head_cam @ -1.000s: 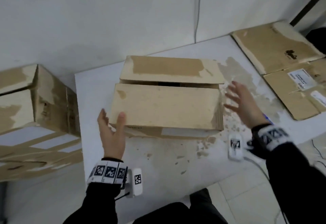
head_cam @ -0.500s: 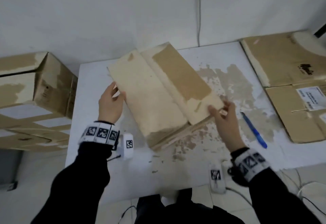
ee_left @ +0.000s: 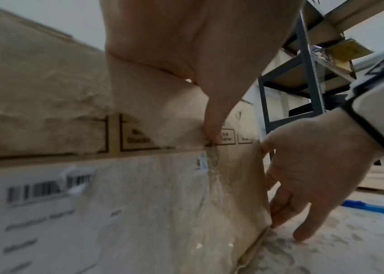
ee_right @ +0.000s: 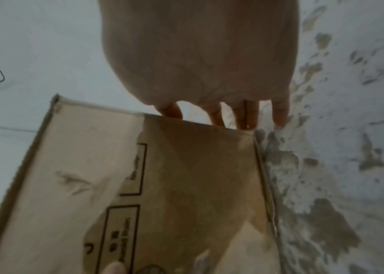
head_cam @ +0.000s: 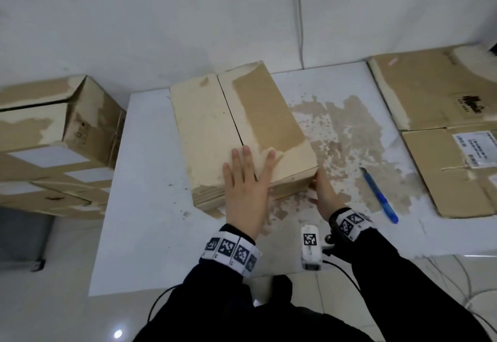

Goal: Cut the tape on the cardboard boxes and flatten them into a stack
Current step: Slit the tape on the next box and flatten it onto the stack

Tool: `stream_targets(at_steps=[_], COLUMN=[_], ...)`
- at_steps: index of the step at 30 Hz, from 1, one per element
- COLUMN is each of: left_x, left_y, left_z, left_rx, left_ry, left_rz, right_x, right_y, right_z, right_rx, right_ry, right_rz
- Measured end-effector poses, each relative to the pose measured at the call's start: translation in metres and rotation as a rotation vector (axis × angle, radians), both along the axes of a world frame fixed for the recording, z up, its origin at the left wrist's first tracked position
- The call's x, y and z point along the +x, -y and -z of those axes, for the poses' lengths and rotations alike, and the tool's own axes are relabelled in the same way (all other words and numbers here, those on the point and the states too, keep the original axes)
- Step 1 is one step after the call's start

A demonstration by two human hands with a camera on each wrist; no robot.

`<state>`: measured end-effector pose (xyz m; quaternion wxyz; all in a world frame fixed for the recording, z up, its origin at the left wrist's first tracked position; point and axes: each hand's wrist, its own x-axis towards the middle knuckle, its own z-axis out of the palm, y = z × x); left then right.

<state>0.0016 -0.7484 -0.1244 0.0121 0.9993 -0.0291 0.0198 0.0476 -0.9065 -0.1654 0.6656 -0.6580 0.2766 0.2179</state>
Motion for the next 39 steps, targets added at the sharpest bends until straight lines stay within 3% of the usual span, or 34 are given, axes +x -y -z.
stream_targets(at_steps=[3,5,6,8,10,12,14,16,18,21,23,25,28,30,31,33,35,39], left_x=[-0.005,-0.008,-0.010,-0.016,-0.022,-0.028,-0.042,-0.058,-0.061,-0.043,-0.033,-0.034,-0.045,-0.054,-0.059,-0.067,-0.069,-0.064], left_y=[-0.010,-0.014,-0.016,-0.015,-0.013,-0.019,-0.037,-0.065,-0.084,-0.086,-0.093,-0.108,-0.126,-0.128,-0.127,-0.126,-0.127,-0.144], left_z=[-0.003,-0.014,-0.020,-0.027,-0.020,-0.008,-0.005,-0.019,-0.041,-0.062,-0.062,-0.055,-0.031,-0.014,-0.006,0.002,0.005,0.005], left_rx=[-0.038,-0.179,-0.343,-0.777,-1.181,-1.388,-1.416,-1.387,-1.251,-0.987,-0.957,-1.069,-1.166,-1.194,-1.198,-1.173,-1.142,-0.989], left_ry=[0.117,0.216,0.234,0.177,0.072,0.005,0.060,0.338,0.507,0.327,0.284,0.288,0.269,0.243,0.238,0.240,0.238,0.181], left_rz=[0.086,0.103,0.094,0.056,-0.041,-0.170,-0.297,-0.439,-0.388,-0.268,-0.307,-0.340,-0.414,-0.462,-0.475,-0.478,-0.482,-0.409], right_x=[-0.004,-0.008,-0.010,-0.018,-0.026,-0.031,-0.034,-0.034,-0.035,-0.040,-0.038,-0.032,-0.021,-0.027,-0.032,-0.034,-0.030,-0.016], right_y=[0.002,0.010,0.016,0.019,0.012,-0.004,-0.024,-0.047,-0.074,-0.099,-0.082,-0.034,0.071,0.115,0.125,0.126,0.114,0.048], right_z=[-0.010,-0.022,-0.032,-0.066,-0.097,-0.107,-0.102,-0.090,-0.081,-0.073,-0.071,-0.055,-0.004,0.023,0.034,0.043,0.034,-0.029], right_rx=[0.105,0.044,-0.026,0.020,0.051,-0.089,-0.244,-0.452,-0.528,-0.620,-0.690,-0.683,-0.928,-1.084,-1.106,-1.099,-1.005,-0.659], right_ry=[0.022,0.183,0.325,0.550,0.776,0.943,1.015,1.164,1.269,1.337,1.292,1.098,0.566,0.139,0.022,-0.026,0.047,0.294], right_rz=[0.102,0.200,0.241,0.359,0.265,-0.059,-0.300,-0.515,-0.703,-0.886,-0.804,-0.527,-0.141,-0.080,-0.101,-0.189,-0.206,-0.146])
